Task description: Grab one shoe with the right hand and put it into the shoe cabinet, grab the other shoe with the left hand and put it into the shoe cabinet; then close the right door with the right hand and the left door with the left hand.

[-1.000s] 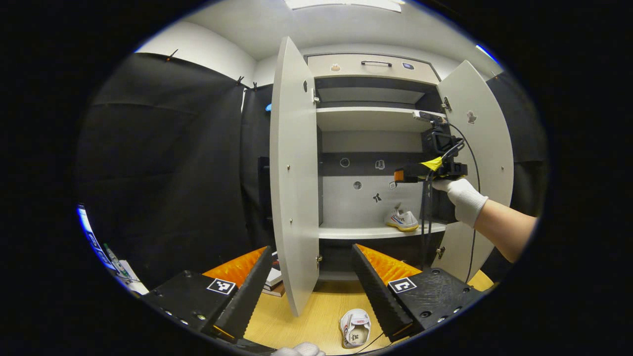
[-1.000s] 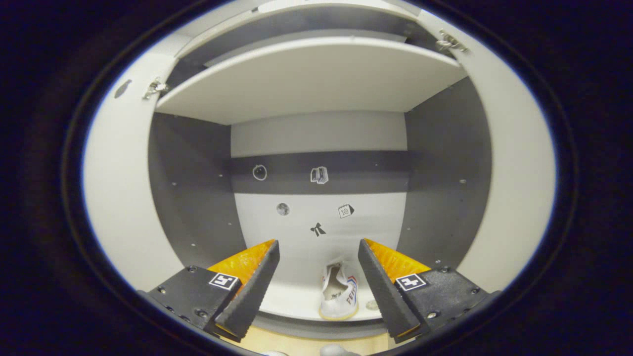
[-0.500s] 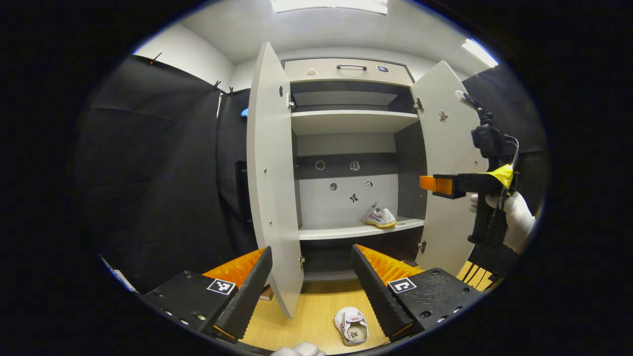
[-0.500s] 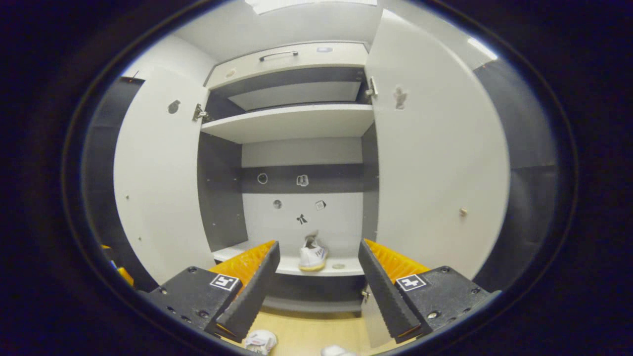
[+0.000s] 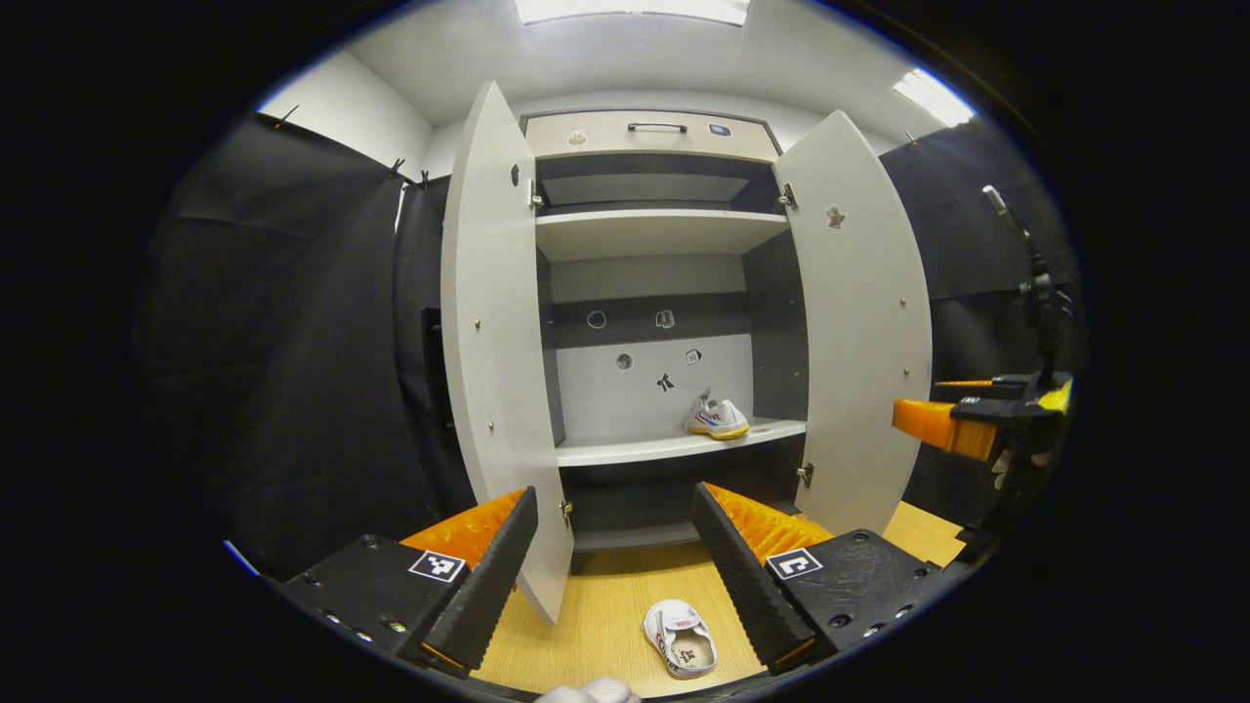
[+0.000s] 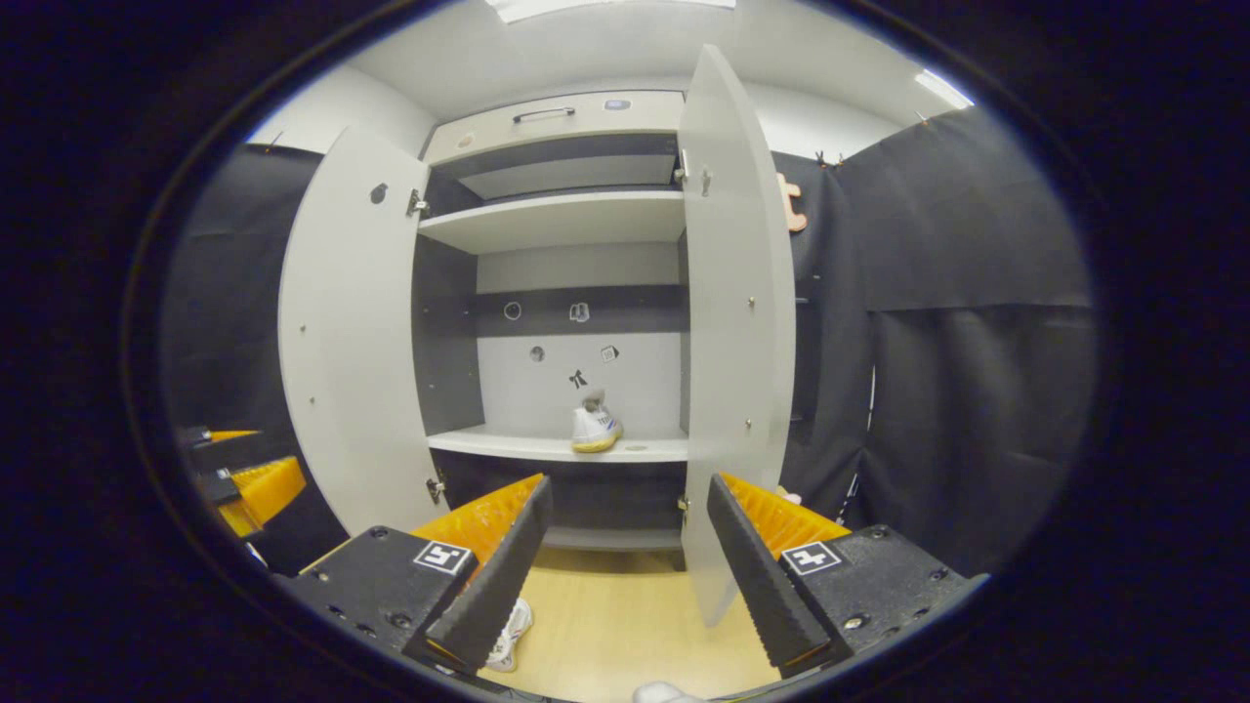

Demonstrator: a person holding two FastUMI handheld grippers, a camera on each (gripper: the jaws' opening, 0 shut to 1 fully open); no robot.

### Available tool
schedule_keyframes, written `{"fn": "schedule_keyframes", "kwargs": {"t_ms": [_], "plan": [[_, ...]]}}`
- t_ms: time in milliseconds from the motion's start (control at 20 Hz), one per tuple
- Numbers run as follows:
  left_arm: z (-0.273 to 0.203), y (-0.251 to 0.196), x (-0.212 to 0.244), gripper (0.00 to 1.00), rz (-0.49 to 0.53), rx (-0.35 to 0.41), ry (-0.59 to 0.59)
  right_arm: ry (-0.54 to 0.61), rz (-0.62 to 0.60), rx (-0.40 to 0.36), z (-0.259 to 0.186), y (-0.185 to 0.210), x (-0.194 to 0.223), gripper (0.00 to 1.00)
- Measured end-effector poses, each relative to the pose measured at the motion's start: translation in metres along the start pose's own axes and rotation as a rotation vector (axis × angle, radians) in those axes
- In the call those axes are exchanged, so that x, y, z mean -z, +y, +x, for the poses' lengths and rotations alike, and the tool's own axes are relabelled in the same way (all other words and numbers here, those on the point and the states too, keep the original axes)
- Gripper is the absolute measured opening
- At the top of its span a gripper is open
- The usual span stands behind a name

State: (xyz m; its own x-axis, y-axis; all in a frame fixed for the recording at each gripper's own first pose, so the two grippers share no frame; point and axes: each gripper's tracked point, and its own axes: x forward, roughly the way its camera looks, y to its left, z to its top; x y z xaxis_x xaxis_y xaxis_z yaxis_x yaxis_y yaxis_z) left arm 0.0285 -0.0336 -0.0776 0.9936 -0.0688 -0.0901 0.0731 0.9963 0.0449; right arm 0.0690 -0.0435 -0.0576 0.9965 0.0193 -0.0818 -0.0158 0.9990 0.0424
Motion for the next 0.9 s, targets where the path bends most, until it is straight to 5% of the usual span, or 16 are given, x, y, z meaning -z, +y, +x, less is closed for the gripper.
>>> {"fn": "schedule_keyframes", "kwargs": {"t_ms": [500, 900], "plan": [[0.006, -0.048, 0.204, 0.96, -0.004, 0.076, 0.327, 0.105, -0.072, 0.0, -0.006, -0.016, 0.028, 1.0], [0.032, -0.07, 0.321, 0.97, 0.04, 0.103, 0.501, 0.2, -0.103, -0.034, -0.005, -0.013, 0.051, 1.0]]}}
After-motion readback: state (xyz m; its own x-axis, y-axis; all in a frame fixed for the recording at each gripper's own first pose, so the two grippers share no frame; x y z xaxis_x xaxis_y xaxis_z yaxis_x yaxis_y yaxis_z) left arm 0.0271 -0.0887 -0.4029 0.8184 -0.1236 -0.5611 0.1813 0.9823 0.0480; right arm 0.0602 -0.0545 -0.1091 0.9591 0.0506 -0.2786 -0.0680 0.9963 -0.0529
